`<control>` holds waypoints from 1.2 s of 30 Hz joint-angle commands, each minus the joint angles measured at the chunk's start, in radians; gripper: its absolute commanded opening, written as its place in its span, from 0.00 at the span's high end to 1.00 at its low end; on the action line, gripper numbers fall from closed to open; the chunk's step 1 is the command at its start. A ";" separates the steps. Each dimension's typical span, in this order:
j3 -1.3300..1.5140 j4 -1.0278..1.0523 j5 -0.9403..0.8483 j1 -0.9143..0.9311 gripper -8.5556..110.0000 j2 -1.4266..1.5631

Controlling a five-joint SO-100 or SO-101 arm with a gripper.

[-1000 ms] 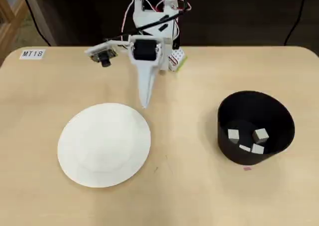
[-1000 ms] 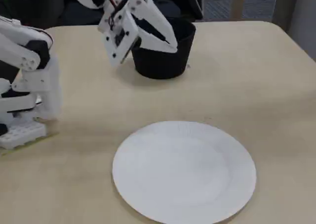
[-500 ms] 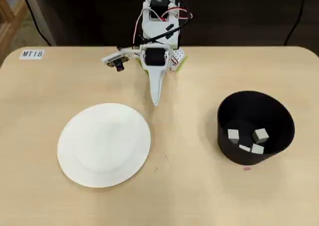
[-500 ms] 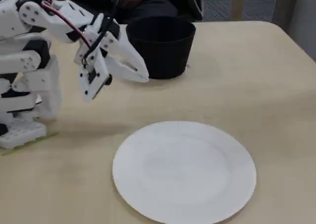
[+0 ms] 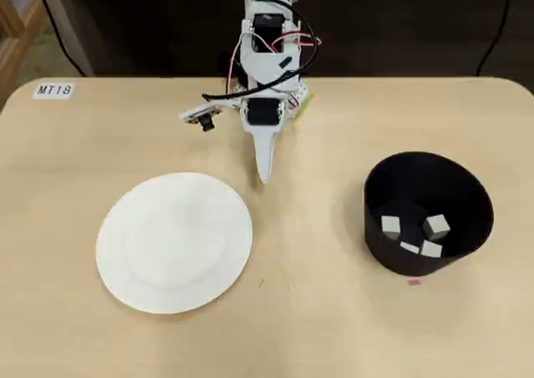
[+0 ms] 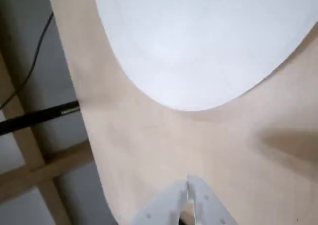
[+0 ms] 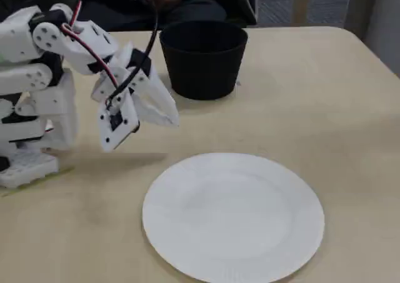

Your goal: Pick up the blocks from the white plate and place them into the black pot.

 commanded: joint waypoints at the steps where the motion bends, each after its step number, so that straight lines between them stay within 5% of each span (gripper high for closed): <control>1: -0.005 -0.003 -0.017 -0.009 0.95 0.005; 36: -0.002 -0.014 -0.021 -0.012 0.95 0.005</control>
